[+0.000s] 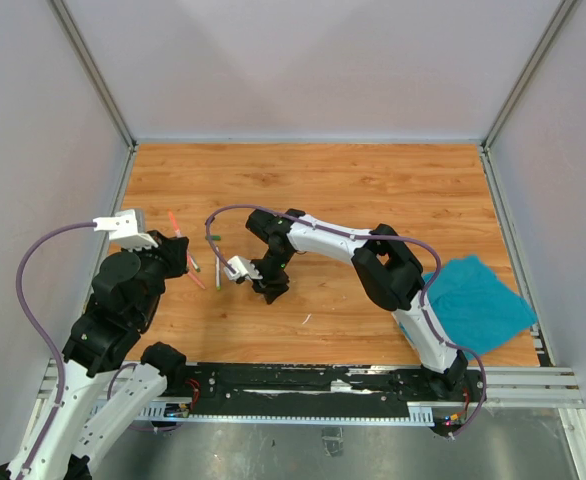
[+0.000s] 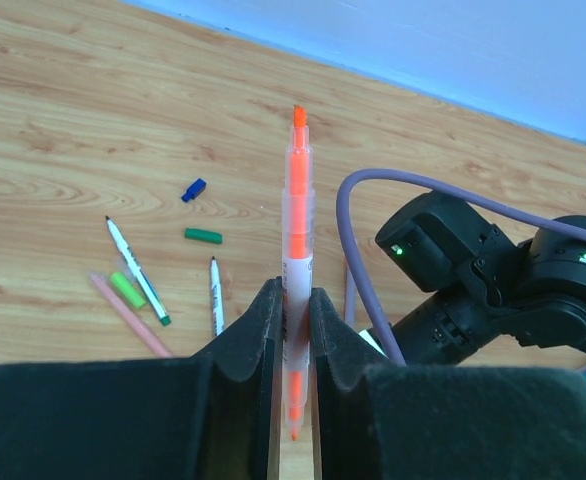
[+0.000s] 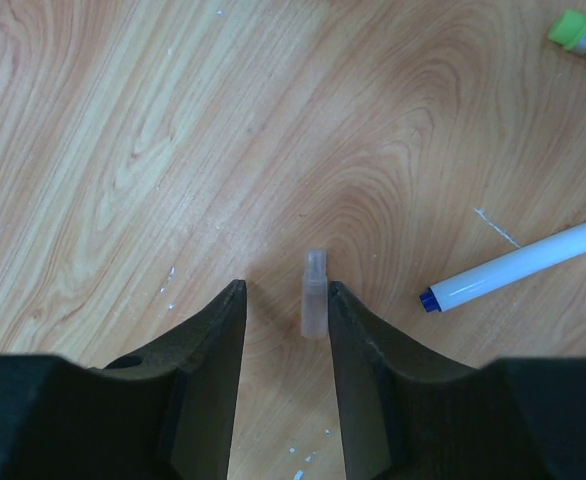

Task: Insert the pens into the pen caps
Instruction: Pick up the pen cap from the center of the board.

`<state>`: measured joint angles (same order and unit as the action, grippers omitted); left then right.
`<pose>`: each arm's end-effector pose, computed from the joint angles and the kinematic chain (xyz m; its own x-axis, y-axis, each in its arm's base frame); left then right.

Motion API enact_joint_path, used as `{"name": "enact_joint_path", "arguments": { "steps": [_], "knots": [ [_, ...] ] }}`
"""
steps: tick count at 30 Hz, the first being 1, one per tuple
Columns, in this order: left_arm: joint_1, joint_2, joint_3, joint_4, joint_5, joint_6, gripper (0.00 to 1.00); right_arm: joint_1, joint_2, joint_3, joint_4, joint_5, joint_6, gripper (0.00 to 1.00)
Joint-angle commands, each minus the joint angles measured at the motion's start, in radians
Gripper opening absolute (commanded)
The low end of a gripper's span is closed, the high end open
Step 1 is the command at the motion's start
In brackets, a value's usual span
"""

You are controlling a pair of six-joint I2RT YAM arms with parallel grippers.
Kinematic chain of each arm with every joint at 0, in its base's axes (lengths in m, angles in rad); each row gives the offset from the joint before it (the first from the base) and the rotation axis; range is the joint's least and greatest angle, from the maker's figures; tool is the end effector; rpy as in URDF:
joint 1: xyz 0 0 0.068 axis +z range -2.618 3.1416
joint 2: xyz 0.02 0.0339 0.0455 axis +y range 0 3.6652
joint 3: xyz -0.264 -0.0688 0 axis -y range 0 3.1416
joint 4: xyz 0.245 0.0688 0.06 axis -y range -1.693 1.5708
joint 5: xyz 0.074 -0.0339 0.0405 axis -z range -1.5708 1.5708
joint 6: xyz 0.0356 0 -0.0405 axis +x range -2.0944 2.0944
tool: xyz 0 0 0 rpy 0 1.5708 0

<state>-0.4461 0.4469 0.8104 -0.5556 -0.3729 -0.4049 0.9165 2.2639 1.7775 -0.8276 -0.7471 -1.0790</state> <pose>0.0911 -0.0292 0.3503 -0.1895 -0.3160 -0.9296 0.0049 0.9465 -0.3227 0.2600 0.3787 0.1583 0.3278 -0.6353 -0.6993 -0.8434 -0.5303 0.0865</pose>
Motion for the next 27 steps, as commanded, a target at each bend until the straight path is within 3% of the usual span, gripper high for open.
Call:
{"name": "enact_joint_path", "arguments": {
  "steps": [1,13,18,27],
  "knots": [
    [0.007,-0.003,-0.008,0.033,0.002,0.005,0.01,0.015,0.029,0.022,-0.059,0.078,-0.019,0.39],
    [0.007,-0.007,-0.011,0.036,0.004,0.006,0.01,0.019,0.035,-0.009,-0.006,0.144,0.062,0.28],
    [0.008,-0.004,-0.011,0.037,0.004,0.006,0.0,0.028,0.013,-0.056,0.056,0.132,0.096,0.34],
    [0.007,-0.001,-0.011,0.037,0.008,0.007,0.0,0.036,0.02,-0.071,0.093,0.133,0.129,0.31]
  ]
}}
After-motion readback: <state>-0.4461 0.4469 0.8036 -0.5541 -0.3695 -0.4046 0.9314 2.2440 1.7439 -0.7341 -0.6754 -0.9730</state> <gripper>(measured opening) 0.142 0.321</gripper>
